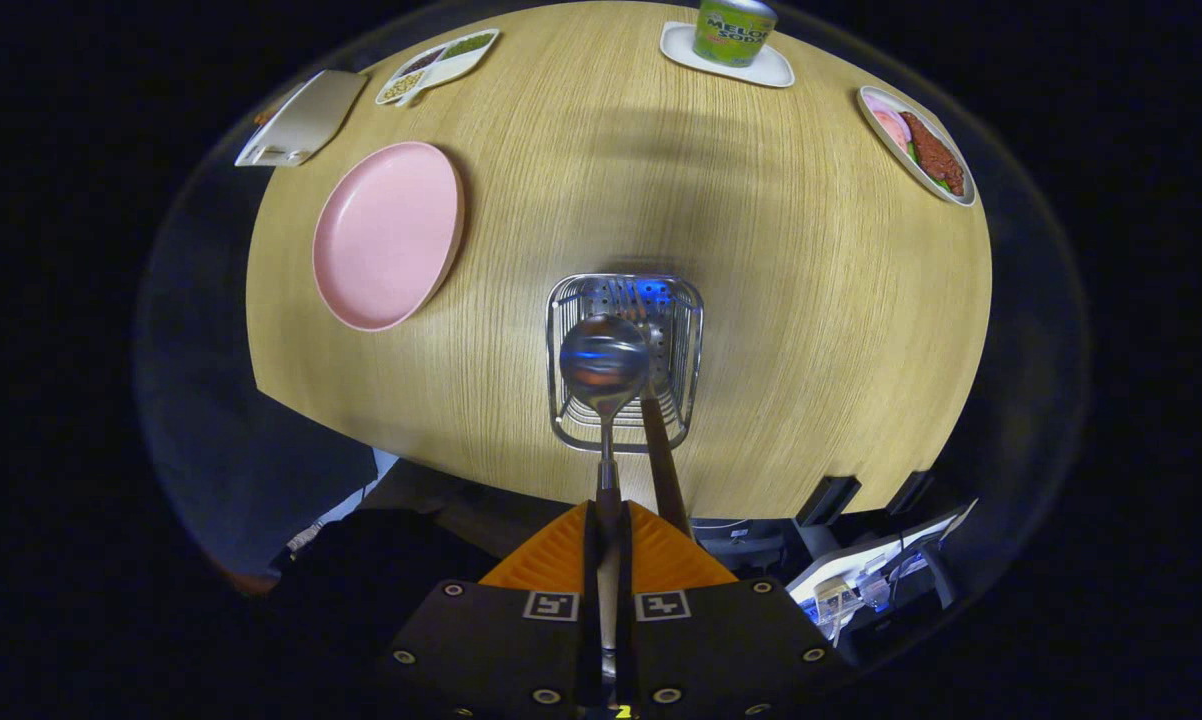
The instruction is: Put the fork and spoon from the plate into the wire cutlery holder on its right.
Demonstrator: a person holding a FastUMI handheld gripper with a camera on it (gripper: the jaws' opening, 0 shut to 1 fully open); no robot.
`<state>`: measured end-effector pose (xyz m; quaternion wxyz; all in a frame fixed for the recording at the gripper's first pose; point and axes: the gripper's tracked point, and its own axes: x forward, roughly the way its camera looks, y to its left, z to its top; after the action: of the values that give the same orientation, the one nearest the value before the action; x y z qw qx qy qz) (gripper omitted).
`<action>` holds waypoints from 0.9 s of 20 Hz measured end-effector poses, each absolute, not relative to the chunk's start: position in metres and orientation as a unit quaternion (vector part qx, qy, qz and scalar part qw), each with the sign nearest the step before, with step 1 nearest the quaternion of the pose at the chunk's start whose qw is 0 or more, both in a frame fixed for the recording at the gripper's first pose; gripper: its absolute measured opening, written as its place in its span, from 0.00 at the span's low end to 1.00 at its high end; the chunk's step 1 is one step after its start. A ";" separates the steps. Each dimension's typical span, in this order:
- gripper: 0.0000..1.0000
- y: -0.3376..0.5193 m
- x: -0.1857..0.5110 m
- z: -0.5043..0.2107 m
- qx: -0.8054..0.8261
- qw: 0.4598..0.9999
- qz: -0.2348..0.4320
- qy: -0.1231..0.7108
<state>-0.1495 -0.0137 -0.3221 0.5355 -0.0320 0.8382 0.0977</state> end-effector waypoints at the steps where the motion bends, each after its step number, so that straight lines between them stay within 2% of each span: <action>1: 0.06 -0.014 -0.146 -0.325 -0.030 0.534 0.096 0.839; 6: 0.10 -0.007 -0.133 -0.333 -0.025 0.536 0.098 0.838; 10: 0.14 -0.014 -0.113 -0.336 -0.027 0.577 0.097 0.810; 15: 0.17 0.001 -0.080 -0.319 0.028 0.663 0.089 0.743; 18: 0.25 0.007 -0.055 -0.299 0.034 0.727 0.098 0.679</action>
<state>-0.0553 0.0072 -0.2989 0.7269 0.0341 0.6788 0.0985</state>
